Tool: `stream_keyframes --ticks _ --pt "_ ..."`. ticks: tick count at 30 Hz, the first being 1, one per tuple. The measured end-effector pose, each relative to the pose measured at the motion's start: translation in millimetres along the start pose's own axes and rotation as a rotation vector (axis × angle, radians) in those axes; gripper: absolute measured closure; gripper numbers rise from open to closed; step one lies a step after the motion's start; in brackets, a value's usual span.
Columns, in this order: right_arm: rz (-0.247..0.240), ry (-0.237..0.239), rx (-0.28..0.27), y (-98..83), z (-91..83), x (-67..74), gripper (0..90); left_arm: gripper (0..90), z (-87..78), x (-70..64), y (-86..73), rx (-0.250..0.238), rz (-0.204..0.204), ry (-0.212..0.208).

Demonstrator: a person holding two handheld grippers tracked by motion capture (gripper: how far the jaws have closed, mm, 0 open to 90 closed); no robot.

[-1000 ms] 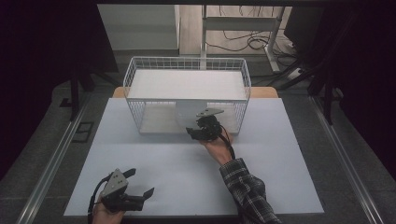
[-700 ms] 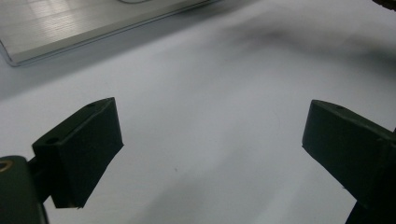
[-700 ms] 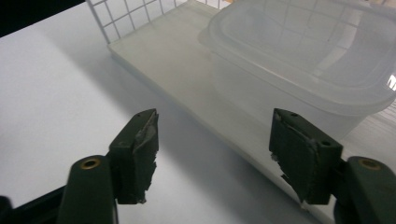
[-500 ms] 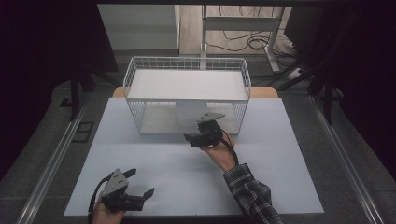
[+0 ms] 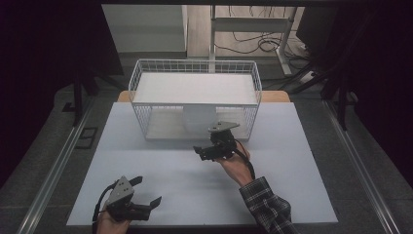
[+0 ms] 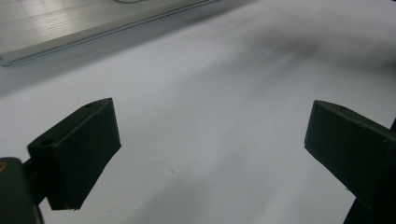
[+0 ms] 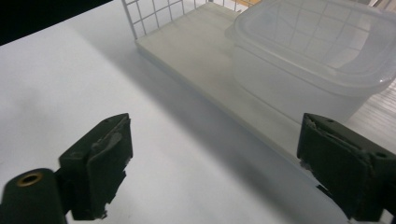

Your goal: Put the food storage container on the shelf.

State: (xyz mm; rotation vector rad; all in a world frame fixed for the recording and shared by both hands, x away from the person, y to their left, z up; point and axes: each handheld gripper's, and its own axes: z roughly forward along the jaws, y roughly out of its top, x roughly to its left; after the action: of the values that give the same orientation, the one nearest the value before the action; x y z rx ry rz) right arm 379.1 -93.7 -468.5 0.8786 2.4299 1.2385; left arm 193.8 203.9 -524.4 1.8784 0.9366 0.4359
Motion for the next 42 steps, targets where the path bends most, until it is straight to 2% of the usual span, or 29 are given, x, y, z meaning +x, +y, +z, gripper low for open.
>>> stream_keyframes --ticks 4,12,14,23,42 --pt "-0.002 0.015 0.012 -5.4 -8.8 3.8 5.9 2.2 0.3 -1.0 0.2 -0.007 0.007 -0.016" --pt "-0.005 0.003 0.026 -14.1 -18.1 8.1 3.8 2.3 1.0 -1.2 0.1 0.006 0.008 -0.012" --pt "-0.002 0.015 0.026 -16.9 -20.6 9.1 3.5 2.3 1.0 -1.2 0.1 0.006 0.007 -0.013" --pt "-0.03 0.0 0.023 -29.5 -37.6 14.8 1.0 2.3 2.4 -2.1 0.2 0.018 0.013 -0.015" --pt "-0.027 -0.006 0.033 -57.5 -65.5 27.1 0.4 2.3 4.5 -1.6 -0.4 0.042 0.01 -0.013"
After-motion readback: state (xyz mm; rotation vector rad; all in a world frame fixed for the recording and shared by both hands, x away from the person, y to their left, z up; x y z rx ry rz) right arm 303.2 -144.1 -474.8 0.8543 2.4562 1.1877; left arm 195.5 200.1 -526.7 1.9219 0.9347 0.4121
